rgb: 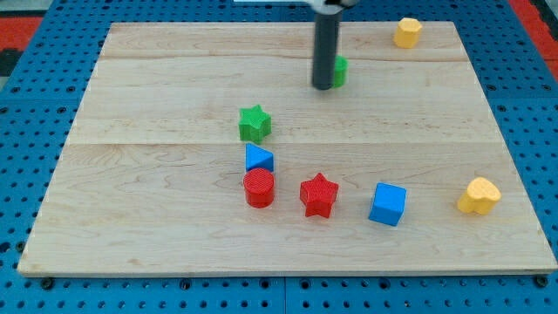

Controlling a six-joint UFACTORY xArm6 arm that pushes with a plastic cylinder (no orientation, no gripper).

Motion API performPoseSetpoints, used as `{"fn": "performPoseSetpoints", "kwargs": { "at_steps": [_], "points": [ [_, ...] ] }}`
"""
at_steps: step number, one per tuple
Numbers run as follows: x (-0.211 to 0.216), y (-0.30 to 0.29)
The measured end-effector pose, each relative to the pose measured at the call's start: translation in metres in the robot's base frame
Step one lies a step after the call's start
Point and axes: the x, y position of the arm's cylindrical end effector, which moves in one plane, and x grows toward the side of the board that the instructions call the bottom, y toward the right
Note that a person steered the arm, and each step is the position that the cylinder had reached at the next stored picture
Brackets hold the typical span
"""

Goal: Move the green circle left to the hexagon

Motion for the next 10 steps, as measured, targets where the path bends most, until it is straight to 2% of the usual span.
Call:
{"fn": "performPoseSetpoints", "kwargs": {
  "at_steps": [1,2,4,5,8,10],
  "points": [
    [-0.032,0.036],
    [-0.029,0.039],
    [-0.029,-0.029],
    [-0.031,-0.026],
    [-0.033,0.018],
    [-0.058,0.082]
  ]
}}
